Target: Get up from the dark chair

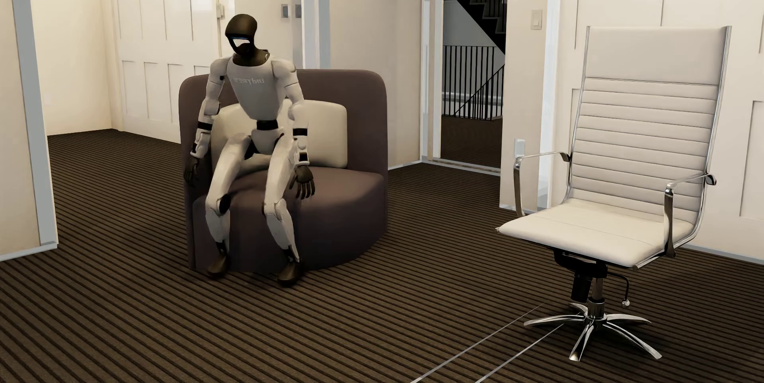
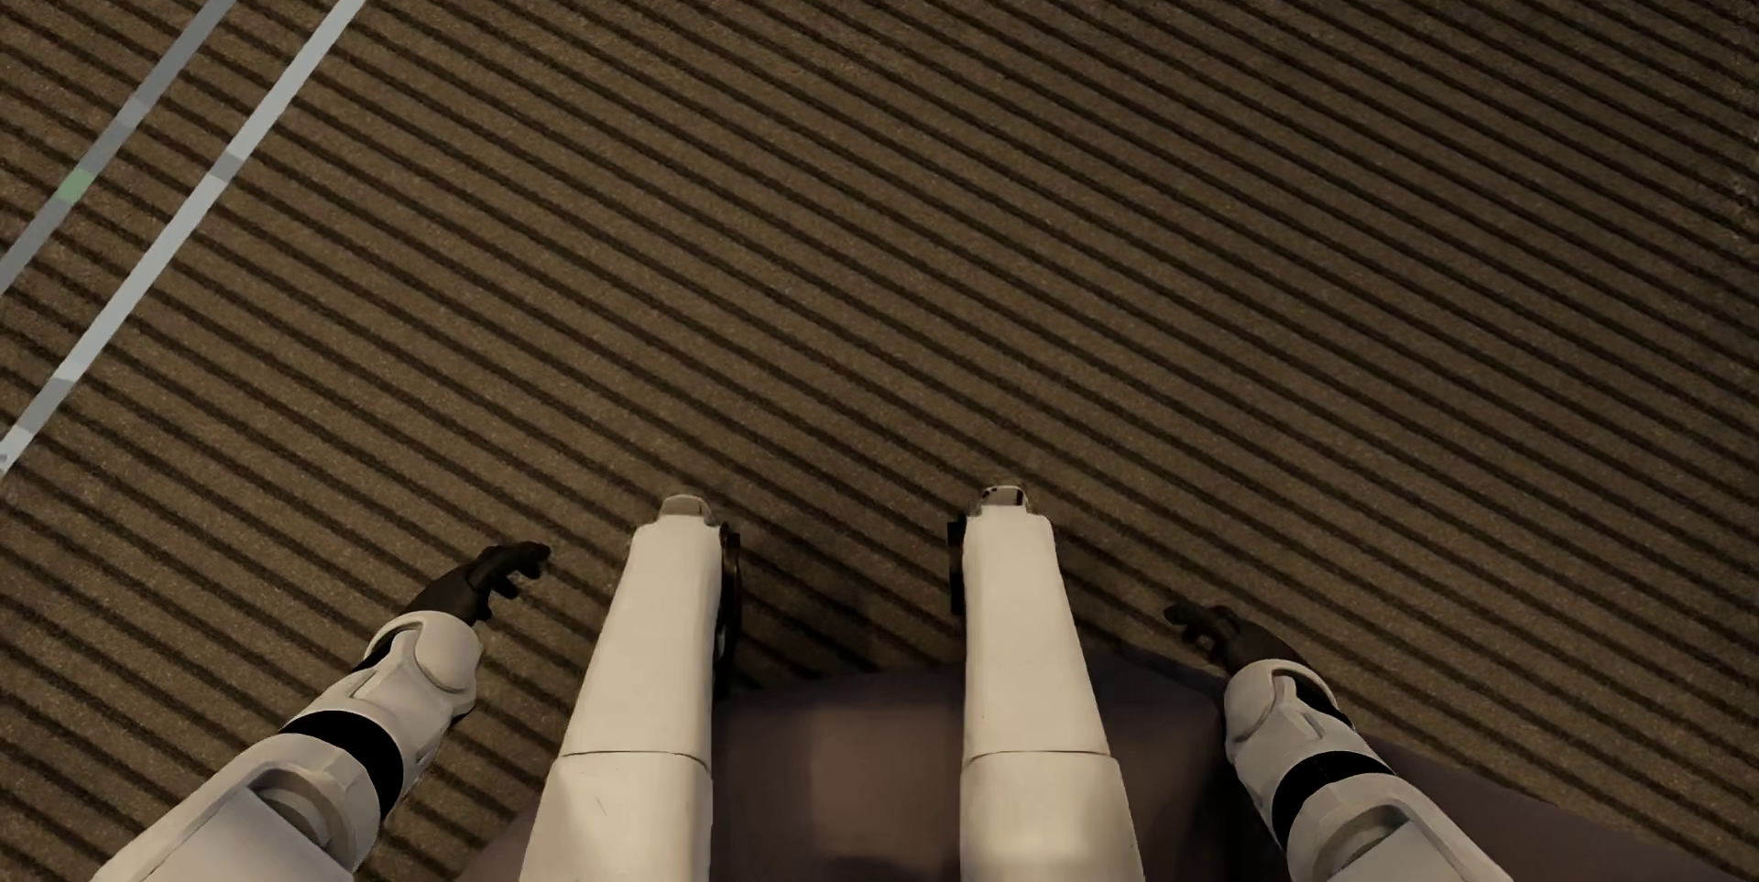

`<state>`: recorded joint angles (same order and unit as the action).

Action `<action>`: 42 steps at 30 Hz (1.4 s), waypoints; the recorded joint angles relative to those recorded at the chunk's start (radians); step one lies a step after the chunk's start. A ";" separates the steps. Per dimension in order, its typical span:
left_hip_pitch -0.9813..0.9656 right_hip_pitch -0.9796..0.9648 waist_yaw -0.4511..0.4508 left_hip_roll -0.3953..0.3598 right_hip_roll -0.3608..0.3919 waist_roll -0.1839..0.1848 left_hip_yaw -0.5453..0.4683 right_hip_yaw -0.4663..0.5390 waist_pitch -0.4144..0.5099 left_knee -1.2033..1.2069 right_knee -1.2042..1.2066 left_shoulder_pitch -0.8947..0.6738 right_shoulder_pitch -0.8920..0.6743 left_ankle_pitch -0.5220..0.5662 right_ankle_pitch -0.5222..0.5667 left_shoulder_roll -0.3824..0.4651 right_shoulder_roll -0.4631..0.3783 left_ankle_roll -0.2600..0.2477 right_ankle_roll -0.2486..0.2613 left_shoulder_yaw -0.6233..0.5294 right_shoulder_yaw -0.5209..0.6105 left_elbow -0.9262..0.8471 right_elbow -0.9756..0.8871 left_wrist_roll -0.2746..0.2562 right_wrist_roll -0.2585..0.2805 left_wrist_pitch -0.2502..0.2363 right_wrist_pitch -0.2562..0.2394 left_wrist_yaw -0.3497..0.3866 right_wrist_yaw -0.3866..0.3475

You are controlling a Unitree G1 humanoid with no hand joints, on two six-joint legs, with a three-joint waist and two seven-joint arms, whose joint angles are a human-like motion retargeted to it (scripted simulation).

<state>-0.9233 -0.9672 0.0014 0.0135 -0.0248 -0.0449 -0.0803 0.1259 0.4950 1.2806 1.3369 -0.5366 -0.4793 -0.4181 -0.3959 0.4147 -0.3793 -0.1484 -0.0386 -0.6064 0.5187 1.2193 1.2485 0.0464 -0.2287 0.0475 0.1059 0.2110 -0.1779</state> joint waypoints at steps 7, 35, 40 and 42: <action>0.431 0.575 0.000 0.035 0.018 0.023 0.044 -0.077 -0.217 -0.508 -0.680 0.279 0.322 0.274 0.169 0.069 -0.020 -0.127 0.004 0.080 -0.098 -0.015 -0.012 0.075 -0.038 0.004 -0.016 -0.080 0.071; 1.120 0.636 -0.128 -0.057 0.046 -0.026 0.201 -0.144 -0.352 -1.042 -1.066 0.306 0.528 0.251 0.457 0.124 0.022 0.052 0.135 0.013 -0.397 0.023 0.062 0.090 0.007 0.000 -0.006 -0.079 0.044; 0.890 0.842 -0.058 0.103 0.056 0.021 0.214 -0.146 -0.331 -0.261 -1.028 0.346 0.511 0.452 0.397 0.086 -0.004 -0.241 0.037 0.039 -0.371 0.017 0.058 0.025 0.061 0.022 0.004 -0.077 0.022; 0.790 0.900 -0.038 0.125 0.035 0.012 0.185 -0.136 -0.333 -0.221 -1.027 0.364 0.482 0.390 0.364 0.074 -0.001 -0.202 0.046 0.050 -0.350 0.036 0.039 0.026 0.063 0.028 -0.013 -0.072 -0.016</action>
<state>-0.1336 -0.0673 -0.0362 0.1381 0.0099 -0.0331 0.1052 -0.0102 0.1623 1.0596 0.3100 -0.1727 0.0031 -0.0281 -0.0318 0.4882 -0.3801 -0.3507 0.0074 -0.5562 0.1687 1.2551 1.2871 0.0723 -0.1656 0.0758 0.0925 0.1385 -0.1937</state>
